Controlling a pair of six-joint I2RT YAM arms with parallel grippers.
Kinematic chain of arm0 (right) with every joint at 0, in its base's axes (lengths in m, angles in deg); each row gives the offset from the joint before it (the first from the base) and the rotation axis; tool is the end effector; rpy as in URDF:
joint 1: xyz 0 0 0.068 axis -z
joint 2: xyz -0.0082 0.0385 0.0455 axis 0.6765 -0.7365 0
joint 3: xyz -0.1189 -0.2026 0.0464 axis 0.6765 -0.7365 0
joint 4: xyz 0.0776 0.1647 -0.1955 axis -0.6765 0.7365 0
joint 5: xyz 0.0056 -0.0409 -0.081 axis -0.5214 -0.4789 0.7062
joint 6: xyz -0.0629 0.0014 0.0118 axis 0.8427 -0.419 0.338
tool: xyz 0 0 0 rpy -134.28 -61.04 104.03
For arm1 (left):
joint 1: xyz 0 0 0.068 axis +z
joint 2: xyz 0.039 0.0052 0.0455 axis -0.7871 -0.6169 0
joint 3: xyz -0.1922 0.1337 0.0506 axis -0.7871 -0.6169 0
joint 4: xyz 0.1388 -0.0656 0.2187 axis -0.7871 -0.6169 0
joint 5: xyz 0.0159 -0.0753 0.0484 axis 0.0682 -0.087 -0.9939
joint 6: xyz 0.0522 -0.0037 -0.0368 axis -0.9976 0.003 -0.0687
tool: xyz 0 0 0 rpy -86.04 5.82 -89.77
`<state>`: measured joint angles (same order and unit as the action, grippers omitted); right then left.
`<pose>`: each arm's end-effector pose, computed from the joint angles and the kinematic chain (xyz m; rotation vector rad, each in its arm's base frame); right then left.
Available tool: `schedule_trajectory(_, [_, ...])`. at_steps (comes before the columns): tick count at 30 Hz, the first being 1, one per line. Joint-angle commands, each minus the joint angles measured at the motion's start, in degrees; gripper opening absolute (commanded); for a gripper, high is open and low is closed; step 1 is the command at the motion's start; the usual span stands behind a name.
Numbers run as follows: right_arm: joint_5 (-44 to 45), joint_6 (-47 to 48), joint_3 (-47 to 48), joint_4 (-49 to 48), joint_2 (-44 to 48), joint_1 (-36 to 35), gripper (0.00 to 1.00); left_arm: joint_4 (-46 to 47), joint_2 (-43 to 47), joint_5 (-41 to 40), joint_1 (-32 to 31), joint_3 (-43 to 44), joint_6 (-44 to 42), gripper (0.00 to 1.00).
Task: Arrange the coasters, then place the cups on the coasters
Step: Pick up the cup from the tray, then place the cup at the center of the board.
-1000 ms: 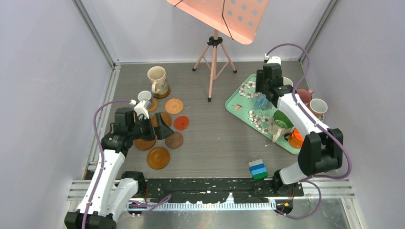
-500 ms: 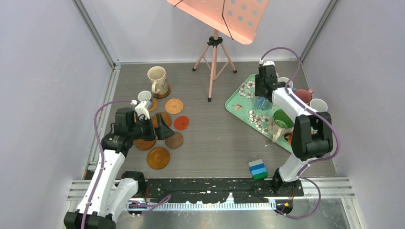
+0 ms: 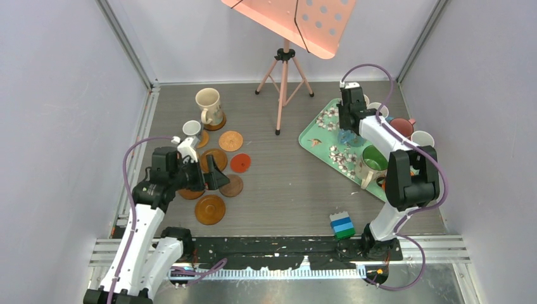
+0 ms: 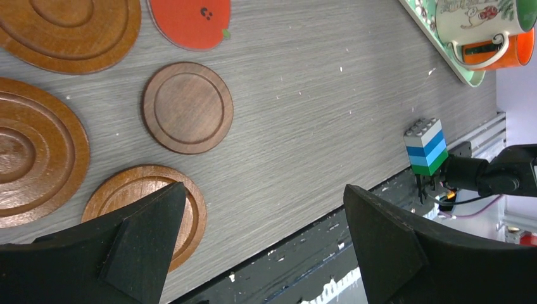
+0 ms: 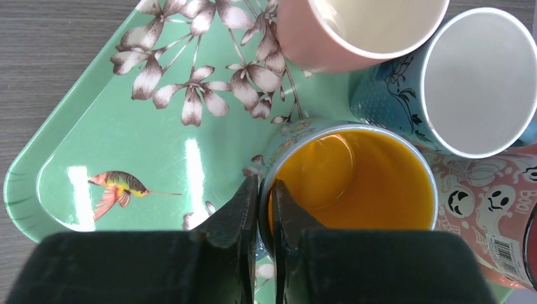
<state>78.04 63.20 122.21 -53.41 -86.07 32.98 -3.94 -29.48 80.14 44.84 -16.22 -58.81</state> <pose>0.3847 0.0507 0.1959 -0.0605 2.3354 -0.2598 0.1836 -0.0467 0.2416 -0.0155 2.3531 -0.8182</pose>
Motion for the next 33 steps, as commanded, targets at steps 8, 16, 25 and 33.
schedule_trajectory(8, [-1.45,3.7,5.56,6.99,12.08,-2.63,0.05,-0.91,5.07,-6.42,-0.14,0.81,0.37,0.99])
schedule_trajectory(16, [-3.45,3.81,0.82,9.33,22.42,-11.32,0.06,-0.67,6.51,-8.47,-0.14,0.16,1.02,0.99])
schedule_trajectory(25, [-3.27,-1.8,-8.33,8.95,32.13,-30.02,0.06,-1.55,6.42,-11.87,-0.14,0.43,1.8,0.99])
schedule_trajectory(33, [0.27,-6.6,-11.53,5.34,29.55,-48.36,0.05,-1.63,4.76,-9.29,-0.14,0.48,1.51,0.99])
